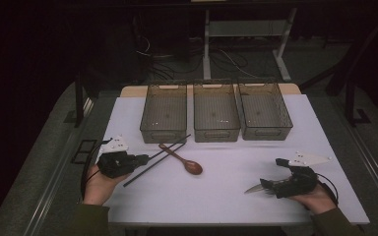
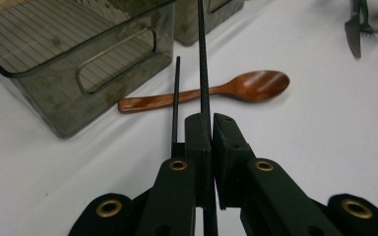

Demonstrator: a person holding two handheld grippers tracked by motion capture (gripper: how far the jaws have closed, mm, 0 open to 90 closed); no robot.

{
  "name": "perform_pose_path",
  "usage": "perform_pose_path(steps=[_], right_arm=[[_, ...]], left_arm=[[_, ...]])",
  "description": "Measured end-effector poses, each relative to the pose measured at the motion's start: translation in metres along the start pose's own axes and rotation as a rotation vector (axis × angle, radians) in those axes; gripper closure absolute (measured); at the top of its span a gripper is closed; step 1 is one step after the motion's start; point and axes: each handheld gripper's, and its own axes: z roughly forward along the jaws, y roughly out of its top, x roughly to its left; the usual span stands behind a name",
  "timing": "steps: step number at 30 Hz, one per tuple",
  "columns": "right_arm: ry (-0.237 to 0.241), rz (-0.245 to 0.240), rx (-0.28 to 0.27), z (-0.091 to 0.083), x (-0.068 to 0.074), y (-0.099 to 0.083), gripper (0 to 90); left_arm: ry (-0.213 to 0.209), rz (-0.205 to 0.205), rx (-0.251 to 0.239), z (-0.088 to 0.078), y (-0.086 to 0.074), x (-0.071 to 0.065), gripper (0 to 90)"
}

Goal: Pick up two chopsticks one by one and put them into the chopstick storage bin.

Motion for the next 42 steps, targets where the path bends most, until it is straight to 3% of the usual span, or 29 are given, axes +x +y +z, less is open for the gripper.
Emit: perform_pose_path(steps=[5,19,42], right_arm=[[0.000,0.000,0.000,0.000,0.000,0.000,1.1],[0.000,0.007,-0.005,-0.001,0.001,0.000,1.1],[0.001,0.018,-0.023,-0.003,0.003,0.000,1.1]], left_arm=[[-0.005,-0.025,-0.035,-0.003,0.006,-0.001,85.2],[0.091,-0.091,-0.057,-0.004,0.029,0.000,85.2],[0.187,-0.153,-0.022,0.014,0.071,0.038,85.3]])
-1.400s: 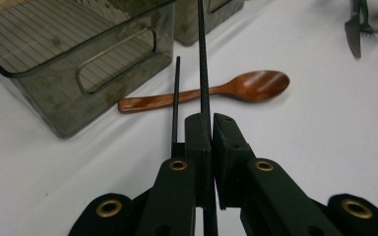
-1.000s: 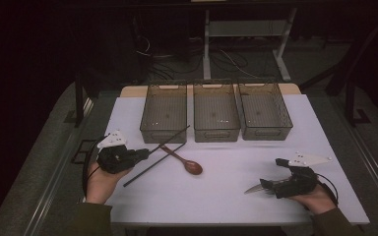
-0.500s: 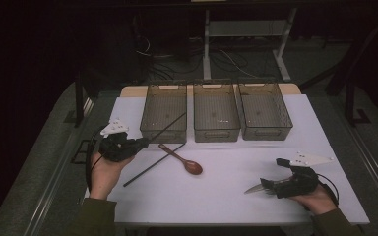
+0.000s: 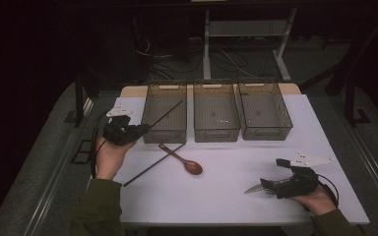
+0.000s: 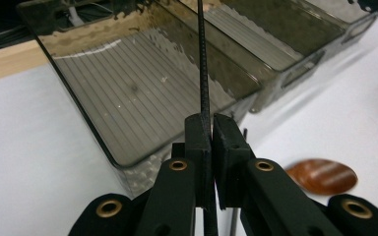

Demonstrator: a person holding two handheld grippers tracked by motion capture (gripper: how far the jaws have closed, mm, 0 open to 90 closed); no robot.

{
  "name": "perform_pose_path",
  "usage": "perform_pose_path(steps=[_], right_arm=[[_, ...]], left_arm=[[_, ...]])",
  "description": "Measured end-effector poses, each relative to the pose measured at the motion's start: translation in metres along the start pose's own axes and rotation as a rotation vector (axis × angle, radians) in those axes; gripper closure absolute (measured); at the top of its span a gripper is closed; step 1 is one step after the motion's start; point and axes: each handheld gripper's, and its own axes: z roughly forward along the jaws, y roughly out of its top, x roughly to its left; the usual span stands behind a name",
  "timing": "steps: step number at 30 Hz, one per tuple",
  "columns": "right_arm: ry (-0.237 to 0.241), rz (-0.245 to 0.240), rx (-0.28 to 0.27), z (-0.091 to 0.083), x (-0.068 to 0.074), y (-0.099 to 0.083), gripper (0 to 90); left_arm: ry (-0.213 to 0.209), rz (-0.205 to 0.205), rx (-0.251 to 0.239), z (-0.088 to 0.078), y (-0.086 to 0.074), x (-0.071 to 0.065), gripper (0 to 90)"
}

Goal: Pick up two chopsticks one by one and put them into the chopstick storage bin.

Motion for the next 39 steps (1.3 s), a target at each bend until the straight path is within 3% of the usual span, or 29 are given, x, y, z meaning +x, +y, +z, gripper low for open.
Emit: perform_pose_path(steps=[15,26,33,39], right_arm=[[0.004,0.004,-0.008,-0.001,0.000,0.000,1.1],[0.008,0.007,-0.012,-0.001,0.000,0.000,1.1],[0.010,0.010,-0.016,-0.002,0.000,0.000,1.1],[0.013,0.011,-0.020,-0.003,0.000,0.001,1.1]], left_arm=[[0.056,-0.015,0.058,0.030,0.027,0.011,85.2],[0.087,-0.037,0.063,0.053,0.041,0.019,85.2],[0.111,-0.005,0.089,0.067,0.051,0.025,85.2],[0.153,-0.026,0.113,0.077,0.055,0.031,85.2]])
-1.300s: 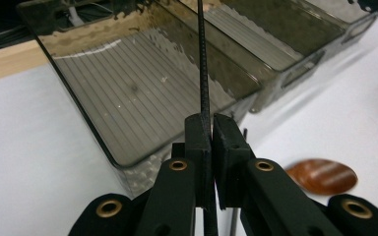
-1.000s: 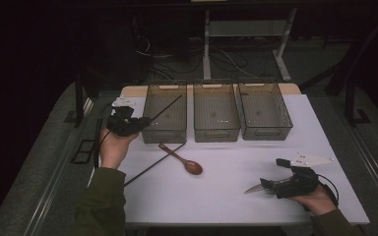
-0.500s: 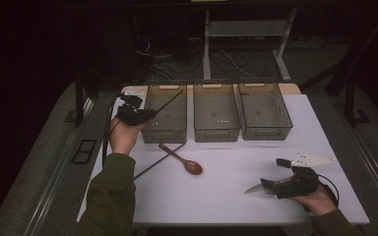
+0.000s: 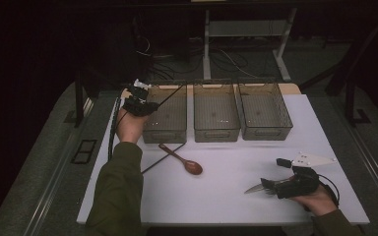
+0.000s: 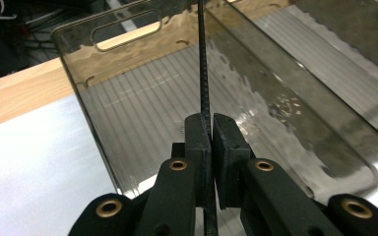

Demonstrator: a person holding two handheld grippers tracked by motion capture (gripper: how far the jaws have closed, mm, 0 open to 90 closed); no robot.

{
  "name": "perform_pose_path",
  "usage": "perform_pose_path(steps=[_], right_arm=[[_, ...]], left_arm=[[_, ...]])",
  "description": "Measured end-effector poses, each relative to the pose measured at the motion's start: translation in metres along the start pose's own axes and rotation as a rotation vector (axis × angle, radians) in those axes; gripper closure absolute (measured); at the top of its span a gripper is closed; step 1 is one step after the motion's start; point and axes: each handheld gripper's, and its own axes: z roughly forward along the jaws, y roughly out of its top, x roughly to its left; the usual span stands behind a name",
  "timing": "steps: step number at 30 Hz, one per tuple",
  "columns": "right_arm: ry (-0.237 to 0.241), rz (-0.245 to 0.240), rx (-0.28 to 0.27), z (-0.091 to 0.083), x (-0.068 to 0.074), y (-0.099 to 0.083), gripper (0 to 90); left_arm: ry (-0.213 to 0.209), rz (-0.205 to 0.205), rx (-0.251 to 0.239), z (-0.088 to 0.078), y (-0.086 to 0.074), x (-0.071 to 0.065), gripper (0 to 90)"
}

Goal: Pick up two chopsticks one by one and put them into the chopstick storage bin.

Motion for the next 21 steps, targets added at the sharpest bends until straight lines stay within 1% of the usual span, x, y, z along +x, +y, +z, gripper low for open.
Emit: perform_pose_path(steps=[3,6,8,10,13,16,19,21], right_arm=[[0.001,0.001,-0.005,-0.001,-0.001,0.000,1.1],[0.001,0.006,-0.008,-0.001,0.000,0.000,1.1],[0.002,0.004,-0.008,-0.002,0.000,0.000,1.1],[0.003,0.004,-0.008,-0.001,0.000,0.000,1.1],[0.004,0.003,-0.009,-0.002,0.000,0.001,1.1],[0.005,0.003,-0.009,-0.001,0.000,0.001,1.1],[0.005,0.002,-0.009,-0.002,0.000,0.001,1.1],[0.004,0.003,-0.009,-0.002,0.000,0.001,1.1]], left_arm=[[0.004,-0.009,0.017,0.008,-0.001,0.001,85.2],[0.015,0.003,0.045,0.019,-0.002,-0.001,85.2],[0.029,0.015,0.063,0.025,-0.003,-0.003,85.2],[0.034,0.016,0.072,0.030,-0.004,-0.004,85.1],[0.030,0.021,0.085,0.034,-0.005,-0.004,85.1],[0.026,0.037,0.096,0.036,-0.006,-0.005,85.0],[0.022,0.033,0.100,0.039,-0.007,-0.005,85.0],[0.018,0.041,0.105,0.040,-0.008,-0.005,84.9]])
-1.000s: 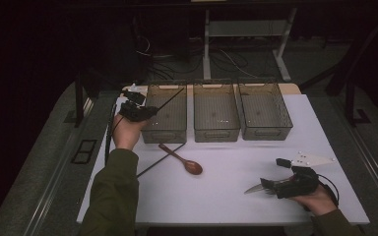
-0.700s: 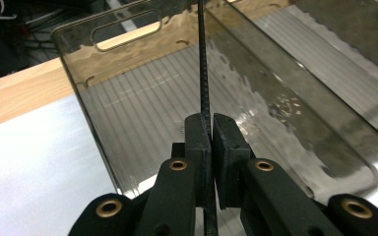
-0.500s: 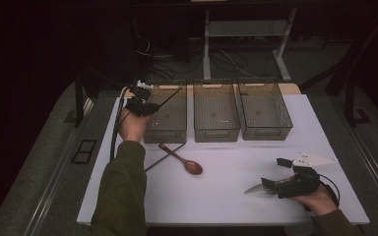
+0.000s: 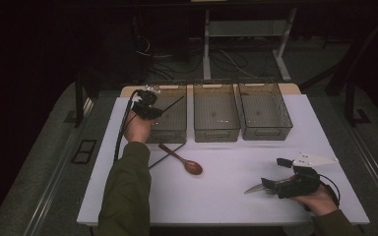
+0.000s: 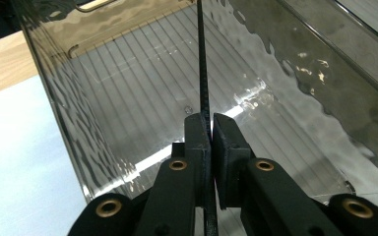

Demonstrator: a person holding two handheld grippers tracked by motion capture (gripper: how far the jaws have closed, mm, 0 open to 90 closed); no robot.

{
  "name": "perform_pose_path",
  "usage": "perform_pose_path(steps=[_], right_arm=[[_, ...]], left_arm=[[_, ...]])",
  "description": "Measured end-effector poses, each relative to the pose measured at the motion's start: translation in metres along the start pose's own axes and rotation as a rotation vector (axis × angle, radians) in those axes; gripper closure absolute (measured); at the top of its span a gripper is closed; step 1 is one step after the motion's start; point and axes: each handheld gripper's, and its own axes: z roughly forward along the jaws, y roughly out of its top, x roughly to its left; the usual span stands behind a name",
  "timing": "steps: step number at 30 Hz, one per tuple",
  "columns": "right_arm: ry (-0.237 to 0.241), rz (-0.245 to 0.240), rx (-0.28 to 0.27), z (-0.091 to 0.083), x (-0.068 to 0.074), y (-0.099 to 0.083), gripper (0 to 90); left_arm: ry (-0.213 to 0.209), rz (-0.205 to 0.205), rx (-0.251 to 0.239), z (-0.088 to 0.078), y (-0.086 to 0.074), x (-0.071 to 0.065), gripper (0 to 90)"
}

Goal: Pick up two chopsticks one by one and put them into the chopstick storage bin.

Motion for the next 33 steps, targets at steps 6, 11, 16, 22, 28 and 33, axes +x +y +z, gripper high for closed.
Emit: perform_pose_path(steps=[6,11,16,22,28,33], right_arm=[[0.000,-0.001,0.001,0.000,0.000,0.000,1.1],[-0.001,0.001,-0.001,0.000,0.000,0.000,1.1],[-0.001,0.003,0.001,0.000,0.000,0.000,1.1],[-0.004,0.001,0.001,0.000,0.000,0.000,1.1],[-0.004,0.001,0.003,0.000,0.000,0.000,1.1],[-0.004,-0.001,0.005,0.000,0.000,0.000,1.1]], left_arm=[[-0.001,0.018,0.002,0.002,-0.001,0.001,75.8],[-0.012,0.035,-0.026,-0.005,-0.001,0.000,69.5],[-0.064,0.038,-0.071,-0.019,-0.001,-0.001,60.3],[-0.140,0.047,-0.138,-0.039,-0.004,-0.005,46.8],[-0.175,0.081,-0.183,-0.056,-0.012,-0.015,38.4],[-0.192,0.113,-0.215,-0.070,-0.020,-0.023,32.4]])
